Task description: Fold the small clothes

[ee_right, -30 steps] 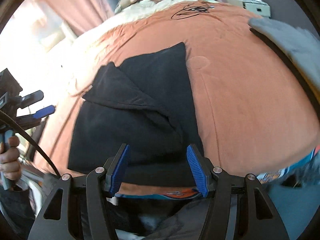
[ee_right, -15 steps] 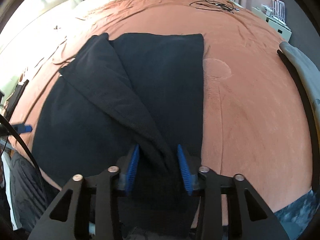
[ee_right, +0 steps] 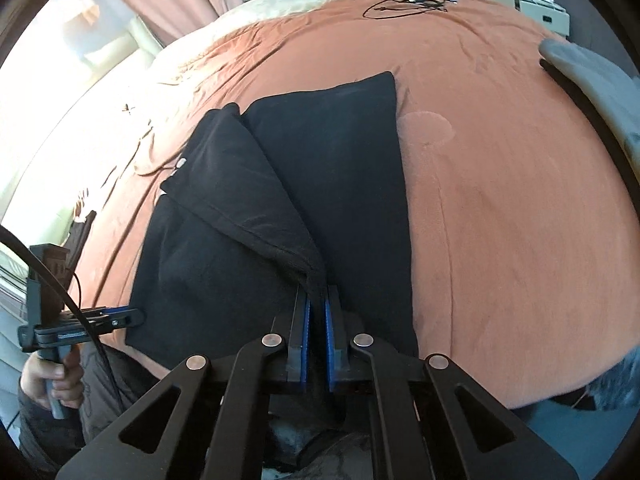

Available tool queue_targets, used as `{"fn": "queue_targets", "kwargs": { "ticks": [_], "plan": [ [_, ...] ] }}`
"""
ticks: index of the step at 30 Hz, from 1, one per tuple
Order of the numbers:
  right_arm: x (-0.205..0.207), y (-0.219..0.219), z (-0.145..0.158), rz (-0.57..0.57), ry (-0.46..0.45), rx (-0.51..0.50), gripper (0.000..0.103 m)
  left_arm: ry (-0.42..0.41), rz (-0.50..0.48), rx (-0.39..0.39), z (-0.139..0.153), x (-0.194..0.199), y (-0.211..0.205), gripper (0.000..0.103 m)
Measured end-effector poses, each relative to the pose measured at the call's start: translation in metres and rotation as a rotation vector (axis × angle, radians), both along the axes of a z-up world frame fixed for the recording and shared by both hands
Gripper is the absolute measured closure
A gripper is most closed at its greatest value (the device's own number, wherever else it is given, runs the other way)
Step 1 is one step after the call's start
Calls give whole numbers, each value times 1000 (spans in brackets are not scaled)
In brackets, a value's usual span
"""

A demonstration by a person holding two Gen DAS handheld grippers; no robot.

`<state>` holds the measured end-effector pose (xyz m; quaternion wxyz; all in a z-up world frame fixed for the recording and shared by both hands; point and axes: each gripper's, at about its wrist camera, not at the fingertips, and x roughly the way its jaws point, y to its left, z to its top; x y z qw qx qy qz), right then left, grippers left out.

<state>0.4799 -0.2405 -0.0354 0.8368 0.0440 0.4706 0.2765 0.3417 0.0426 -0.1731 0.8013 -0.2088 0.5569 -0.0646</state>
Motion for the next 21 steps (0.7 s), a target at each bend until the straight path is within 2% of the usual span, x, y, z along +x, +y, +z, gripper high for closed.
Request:
{"fn": "queue_targets", "kwargs": {
  "ticks": [5,8,12,17,20,21],
  "plan": [
    [-8,-10,3,-31,-6,17,101,2,4,4,5,-3,5,90],
    [-14,-16,4,-39,-10,13,101,6,-5,6,7,-2,3,91],
    [-8,-21,-2,-65,13,9,101,26,4,-43,8,3,9,89],
    [-12,-24,-1,-81,6,11,101,-1,16,-57,19,3,17,88],
    [-10,-19,-9,-97,10,-63,100,-15,33,-55,23,7,25,84],
    [-9,-17,-9,-122,1,-118,99,-18,38,-53,23,9,28,84]
  ]
}}
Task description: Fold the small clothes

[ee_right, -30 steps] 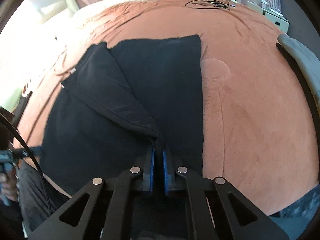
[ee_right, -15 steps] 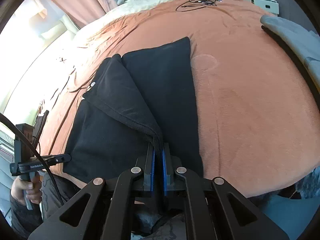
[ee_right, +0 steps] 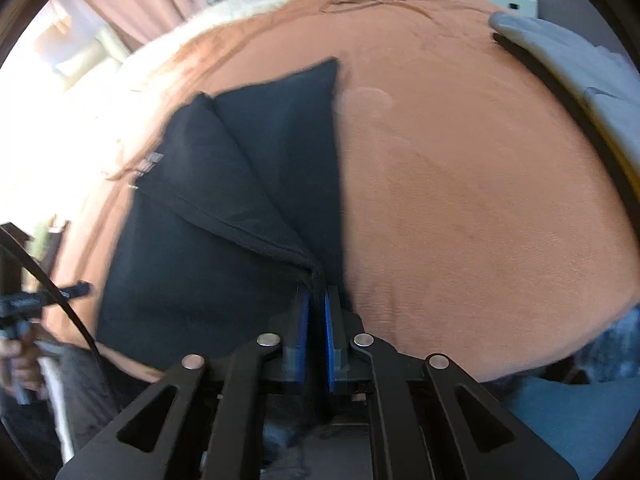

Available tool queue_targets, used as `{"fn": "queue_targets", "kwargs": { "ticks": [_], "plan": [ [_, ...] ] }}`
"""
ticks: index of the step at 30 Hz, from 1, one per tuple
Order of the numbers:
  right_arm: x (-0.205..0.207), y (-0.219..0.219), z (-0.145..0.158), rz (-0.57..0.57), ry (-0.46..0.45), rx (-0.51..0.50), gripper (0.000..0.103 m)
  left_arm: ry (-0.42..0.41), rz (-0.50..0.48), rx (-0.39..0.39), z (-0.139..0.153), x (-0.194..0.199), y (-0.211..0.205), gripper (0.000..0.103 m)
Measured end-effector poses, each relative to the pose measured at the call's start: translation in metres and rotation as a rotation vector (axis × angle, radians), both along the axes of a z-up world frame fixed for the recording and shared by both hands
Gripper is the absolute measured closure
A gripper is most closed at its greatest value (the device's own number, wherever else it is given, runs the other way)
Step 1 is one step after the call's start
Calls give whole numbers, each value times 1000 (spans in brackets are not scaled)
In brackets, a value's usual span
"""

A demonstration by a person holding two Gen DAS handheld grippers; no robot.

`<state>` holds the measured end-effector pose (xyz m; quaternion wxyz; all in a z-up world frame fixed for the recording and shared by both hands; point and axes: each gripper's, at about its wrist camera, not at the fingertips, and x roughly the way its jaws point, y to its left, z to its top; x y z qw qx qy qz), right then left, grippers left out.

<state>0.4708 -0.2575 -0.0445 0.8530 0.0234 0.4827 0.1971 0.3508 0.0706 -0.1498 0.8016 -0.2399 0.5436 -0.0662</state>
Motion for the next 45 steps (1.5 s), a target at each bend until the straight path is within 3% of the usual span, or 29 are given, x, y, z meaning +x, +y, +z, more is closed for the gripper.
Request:
{"fn": "queue_targets", "kwargs": {
  "ticks": [2,4,5,8,16,29,39,45],
  "plan": [
    [0,4,4,-14,-26,-70,72,-11,3,-15,0,5,4,84],
    [-3,9,11,-7,-65,-108,54,-19,5,-27,0,10,8,83],
    [-3,12,14,6,-82,-122,50,-24,9,-30,-1,11,11,81],
    [-1,30,22,56,-112,-165,50,-34,37,-45,-5,21,18,74],
    [18,91,11,191,-118,-254,40,-35,56,-65,-9,44,29,74],
    [84,150,-10,249,-84,-286,36,-8,64,-74,-22,78,29,74],
    [145,142,-18,139,-63,-227,36,-1,72,-57,-18,100,39,74],
    [165,129,-18,167,-36,-165,36,-25,81,-62,-7,117,46,74]
  ]
}}
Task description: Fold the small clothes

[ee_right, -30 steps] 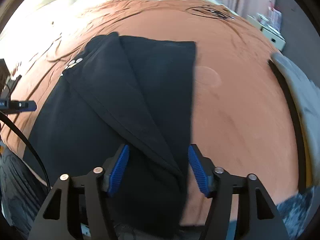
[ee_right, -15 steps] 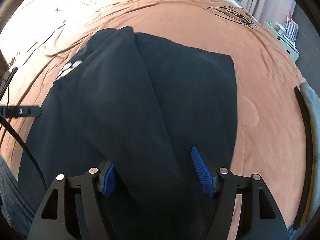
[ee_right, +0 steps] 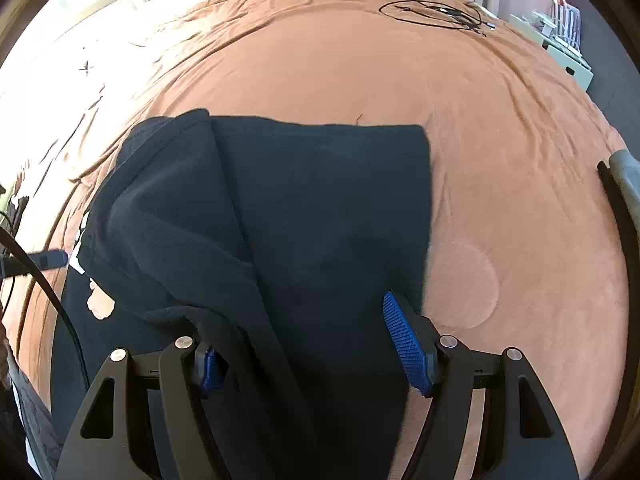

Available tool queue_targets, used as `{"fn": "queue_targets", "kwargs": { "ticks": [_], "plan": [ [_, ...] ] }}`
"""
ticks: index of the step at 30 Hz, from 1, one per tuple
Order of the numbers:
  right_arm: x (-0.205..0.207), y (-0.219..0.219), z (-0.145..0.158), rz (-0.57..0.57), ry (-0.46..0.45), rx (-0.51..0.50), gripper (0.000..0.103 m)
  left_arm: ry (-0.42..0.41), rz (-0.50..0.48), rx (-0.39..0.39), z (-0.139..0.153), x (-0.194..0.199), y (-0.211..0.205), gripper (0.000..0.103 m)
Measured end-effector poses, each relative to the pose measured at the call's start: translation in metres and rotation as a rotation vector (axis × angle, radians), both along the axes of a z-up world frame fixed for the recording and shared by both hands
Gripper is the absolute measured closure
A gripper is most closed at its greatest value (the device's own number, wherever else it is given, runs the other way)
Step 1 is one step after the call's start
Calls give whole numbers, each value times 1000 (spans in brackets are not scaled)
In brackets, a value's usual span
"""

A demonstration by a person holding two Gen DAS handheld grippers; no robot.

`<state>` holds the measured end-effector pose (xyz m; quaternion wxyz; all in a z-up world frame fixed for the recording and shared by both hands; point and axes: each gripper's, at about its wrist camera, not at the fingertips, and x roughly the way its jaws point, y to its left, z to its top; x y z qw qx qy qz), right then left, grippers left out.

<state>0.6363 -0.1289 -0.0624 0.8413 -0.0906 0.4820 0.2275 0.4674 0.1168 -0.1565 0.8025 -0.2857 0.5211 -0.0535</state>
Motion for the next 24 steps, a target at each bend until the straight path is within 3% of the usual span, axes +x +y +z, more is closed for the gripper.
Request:
{"fn": "queue_targets", "kwargs": {
  "ticks": [6,10,14,18,24],
  "plan": [
    [12,-16,0,-5,31,63,36,-21,-12,9,9,18,3,74],
    [20,-42,5,-132,-34,29,41,-14,-18,16,7,31,7,74],
    [37,-77,-1,-222,9,81,41,1,-18,7,-1,42,9,74],
    [36,-95,6,-196,21,202,41,4,-23,0,-6,49,9,74],
    [49,-108,-6,-86,136,386,41,12,-12,-23,-14,64,14,74]
  ]
}}
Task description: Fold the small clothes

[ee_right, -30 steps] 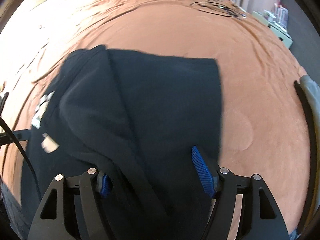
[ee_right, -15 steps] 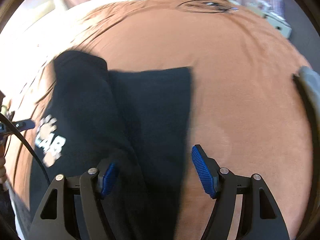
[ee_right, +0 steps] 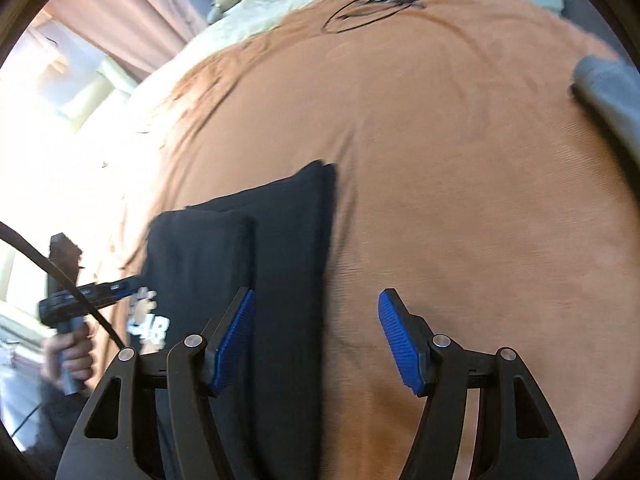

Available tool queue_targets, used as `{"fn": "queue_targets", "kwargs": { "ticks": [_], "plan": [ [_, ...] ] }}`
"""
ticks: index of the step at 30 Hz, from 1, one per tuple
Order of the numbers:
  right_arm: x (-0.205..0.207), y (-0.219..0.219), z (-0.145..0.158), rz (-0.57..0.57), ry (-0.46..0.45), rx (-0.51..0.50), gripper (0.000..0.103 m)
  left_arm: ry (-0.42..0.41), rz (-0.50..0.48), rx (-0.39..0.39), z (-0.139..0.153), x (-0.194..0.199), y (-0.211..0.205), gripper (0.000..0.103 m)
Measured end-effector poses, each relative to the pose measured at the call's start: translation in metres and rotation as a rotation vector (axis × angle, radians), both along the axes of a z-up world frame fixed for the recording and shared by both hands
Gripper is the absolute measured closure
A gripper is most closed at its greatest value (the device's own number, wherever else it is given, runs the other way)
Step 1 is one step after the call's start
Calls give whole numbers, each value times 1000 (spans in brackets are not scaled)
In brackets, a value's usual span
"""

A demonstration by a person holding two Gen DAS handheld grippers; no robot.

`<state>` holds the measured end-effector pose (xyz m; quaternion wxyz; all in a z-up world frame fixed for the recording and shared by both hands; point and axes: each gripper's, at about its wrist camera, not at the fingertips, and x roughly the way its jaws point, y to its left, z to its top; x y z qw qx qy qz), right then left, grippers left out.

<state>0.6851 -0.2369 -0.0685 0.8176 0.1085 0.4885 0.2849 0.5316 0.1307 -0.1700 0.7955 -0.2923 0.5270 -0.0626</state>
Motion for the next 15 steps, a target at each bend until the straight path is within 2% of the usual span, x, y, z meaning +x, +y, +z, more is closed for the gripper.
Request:
{"fn": "queue_targets", "kwargs": {
  "ticks": [6,12,15],
  "plan": [
    [35,0,-27,56,76,68,41,1,12,-24,-9,14,6,74],
    [67,-1,-35,112,109,176,41,-20,21,-48,-15,32,11,74],
    [79,7,-41,150,115,174,44,-26,20,-52,-17,41,10,74]
  ]
}}
